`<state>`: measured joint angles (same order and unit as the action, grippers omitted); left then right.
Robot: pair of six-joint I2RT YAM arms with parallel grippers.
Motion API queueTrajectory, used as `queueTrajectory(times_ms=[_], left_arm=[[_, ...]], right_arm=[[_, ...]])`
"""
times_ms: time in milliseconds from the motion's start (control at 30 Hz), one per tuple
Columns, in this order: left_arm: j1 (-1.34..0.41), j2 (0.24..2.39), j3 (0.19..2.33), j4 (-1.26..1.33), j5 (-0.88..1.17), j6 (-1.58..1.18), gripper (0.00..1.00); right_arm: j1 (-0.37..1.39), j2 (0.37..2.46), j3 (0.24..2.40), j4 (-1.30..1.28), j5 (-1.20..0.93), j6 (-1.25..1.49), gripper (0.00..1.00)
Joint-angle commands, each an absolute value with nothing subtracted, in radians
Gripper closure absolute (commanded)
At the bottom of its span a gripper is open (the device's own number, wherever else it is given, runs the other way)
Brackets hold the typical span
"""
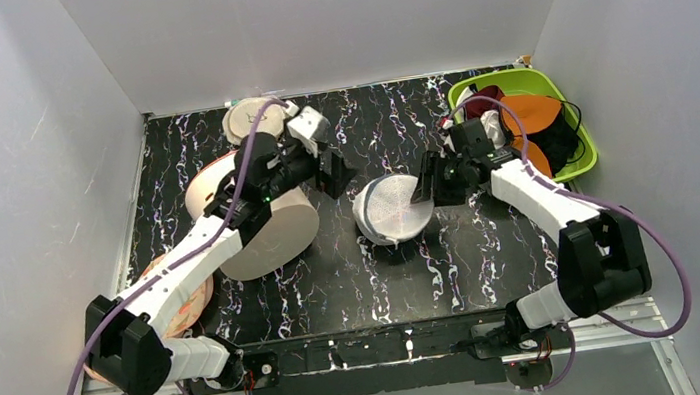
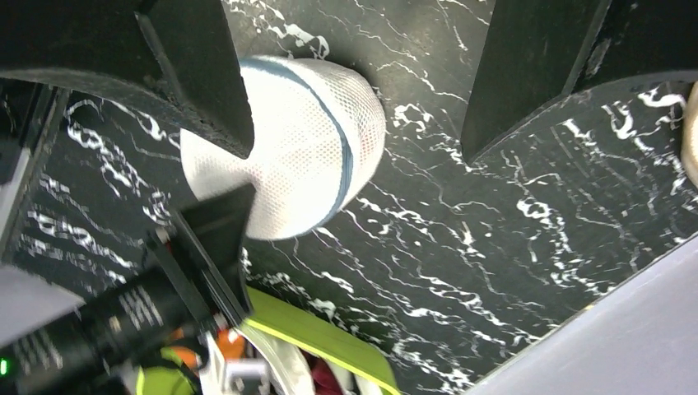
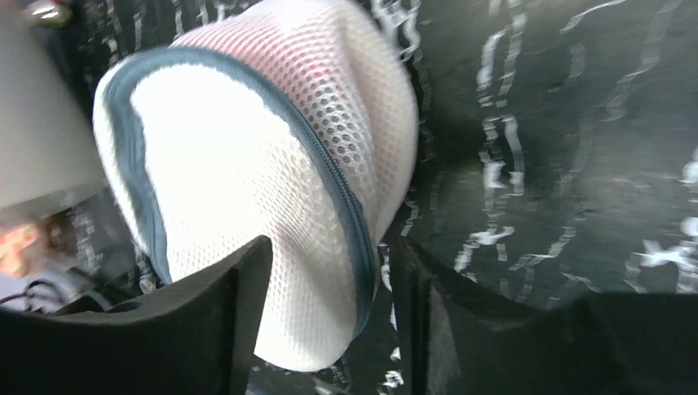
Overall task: Unzip the laundry bag and remove the bra
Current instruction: Move the laundry bag to the center of the board, then unzip the laundry bag at the center of the board.
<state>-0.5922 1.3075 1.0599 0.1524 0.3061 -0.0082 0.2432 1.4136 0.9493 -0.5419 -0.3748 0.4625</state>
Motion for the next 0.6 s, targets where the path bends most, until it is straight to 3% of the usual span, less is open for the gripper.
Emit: queueTrajectory(times_ms=[0,167,267,467,567], left_arm=[[-0.661,1.322,1.028,0.166,0.338,0.112,0.08],[-0.716,1.334,0.935,0.228,0.446,0.245,0.26],[-0.753,1.328,0.864,0.267,0.529,0.359,0.32],[-0.91,1.332,0.779,0.297,0.377,0.572,0.21],[-0.973,1.361,0.75,0.366,0.319,0.619,0.21]], right_arm=[[0.228,1.349,1.047,-0.6,-0.162,0.425,0.37],[0.228,1.306,1.092,-0.58,-0.18,0.415,0.18],[0.228,1.264,1.088,-0.573,-0.175,0.408,0.16],[0.227,1.115,1.006,-0.495,-0.142,0.407,0.16],[0.228,1.052,0.971,-0.456,-0.116,0.409,0.17]])
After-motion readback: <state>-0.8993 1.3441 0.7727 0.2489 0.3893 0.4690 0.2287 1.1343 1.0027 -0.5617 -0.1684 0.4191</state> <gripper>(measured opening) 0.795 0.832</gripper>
